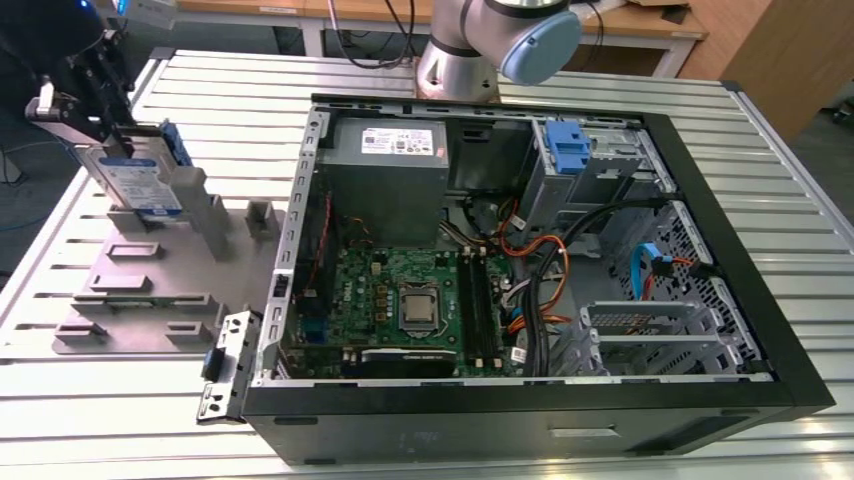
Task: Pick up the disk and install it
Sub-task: 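Pick up the disk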
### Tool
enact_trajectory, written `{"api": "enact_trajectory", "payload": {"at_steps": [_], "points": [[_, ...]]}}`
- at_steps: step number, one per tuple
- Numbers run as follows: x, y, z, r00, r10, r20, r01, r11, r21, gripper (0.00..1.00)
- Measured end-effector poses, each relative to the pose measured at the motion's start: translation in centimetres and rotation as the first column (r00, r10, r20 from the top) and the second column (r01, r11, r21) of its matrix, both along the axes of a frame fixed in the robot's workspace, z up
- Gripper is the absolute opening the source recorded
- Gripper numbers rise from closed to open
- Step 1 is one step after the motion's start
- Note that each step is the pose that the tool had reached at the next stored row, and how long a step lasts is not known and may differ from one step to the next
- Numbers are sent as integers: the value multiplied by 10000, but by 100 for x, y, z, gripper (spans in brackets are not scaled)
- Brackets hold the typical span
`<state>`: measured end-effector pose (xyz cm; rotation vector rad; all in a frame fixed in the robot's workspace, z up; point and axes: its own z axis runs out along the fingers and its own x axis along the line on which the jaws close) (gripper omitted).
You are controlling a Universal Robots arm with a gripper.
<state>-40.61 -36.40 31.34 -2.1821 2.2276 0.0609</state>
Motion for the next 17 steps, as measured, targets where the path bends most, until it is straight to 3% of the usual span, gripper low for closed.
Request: {"api": "enact_trajectory", "payload": {"at_steps": [7, 17], "points": [[0, 0, 66, 10000, 0, 0, 0, 10000, 0, 35], [0, 0, 69, 10000, 0, 0, 0, 10000, 0, 35]]}}
